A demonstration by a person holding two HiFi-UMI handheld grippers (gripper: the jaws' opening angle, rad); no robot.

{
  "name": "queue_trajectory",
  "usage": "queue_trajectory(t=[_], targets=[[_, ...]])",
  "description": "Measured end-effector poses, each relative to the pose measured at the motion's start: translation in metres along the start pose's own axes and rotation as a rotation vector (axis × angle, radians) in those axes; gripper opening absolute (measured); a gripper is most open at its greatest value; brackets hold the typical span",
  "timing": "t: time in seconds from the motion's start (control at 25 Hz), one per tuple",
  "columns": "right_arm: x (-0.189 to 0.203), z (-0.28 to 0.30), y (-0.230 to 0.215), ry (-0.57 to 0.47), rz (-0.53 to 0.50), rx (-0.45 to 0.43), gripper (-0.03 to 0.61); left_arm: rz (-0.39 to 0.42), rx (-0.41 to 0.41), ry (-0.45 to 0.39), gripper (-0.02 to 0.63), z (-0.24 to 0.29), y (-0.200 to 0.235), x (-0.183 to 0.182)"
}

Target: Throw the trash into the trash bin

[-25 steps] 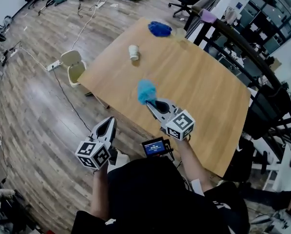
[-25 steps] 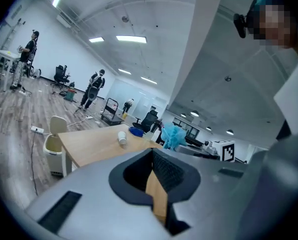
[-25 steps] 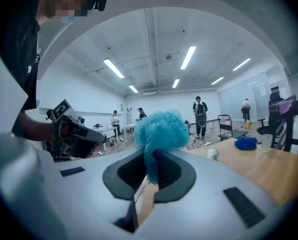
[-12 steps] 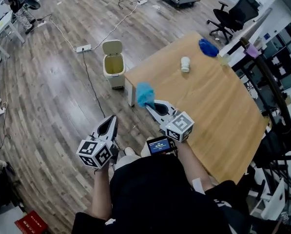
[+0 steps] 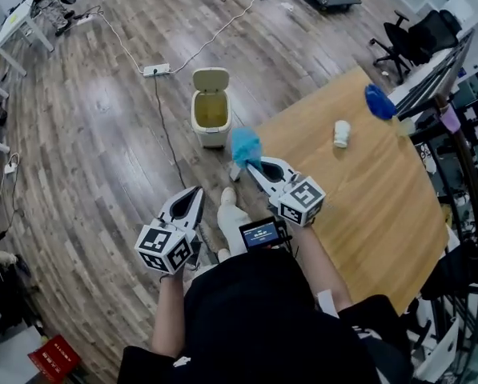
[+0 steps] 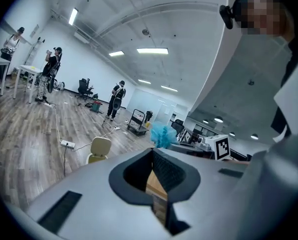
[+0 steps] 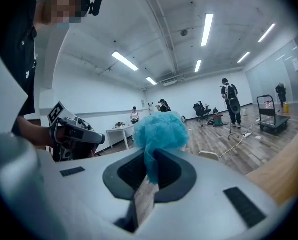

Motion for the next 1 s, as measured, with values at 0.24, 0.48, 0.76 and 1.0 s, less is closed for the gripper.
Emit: queue_trajectory(t=[0.24,0.48,0.76,1.0], targets=[[-0.022,0.098,-0.075,0.02,0.045,-0.008,0.008,0.011,-0.035,0.02,0.008,0.061,0.09,-0.068],[-0.042,0.184,-0.121,0.043,0.105,-0.012,0.007,-0.017,-0.05,0.089,0.008,0.103,0.152,-0.114],[0.004,0.254,-0.14,0.125,0.165,-0.011,0.007,-0.042,-0.076,0.118,0.008,0.122,0.219,-0.114],[0.042,0.323,-0.188,0.149,0.209,0.045,0.007,-0.11,-0.049,0.17,0.008,0.183,0.311,-0.072]])
Point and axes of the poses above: the fingertips, and each gripper's own axes: z forward along the fingers, y to its left, x out of its underside, the point moved 6 cm from there along -z, backward along the fingers, and after that the axes turned 13 degrees about x, right-handed, at the moved point
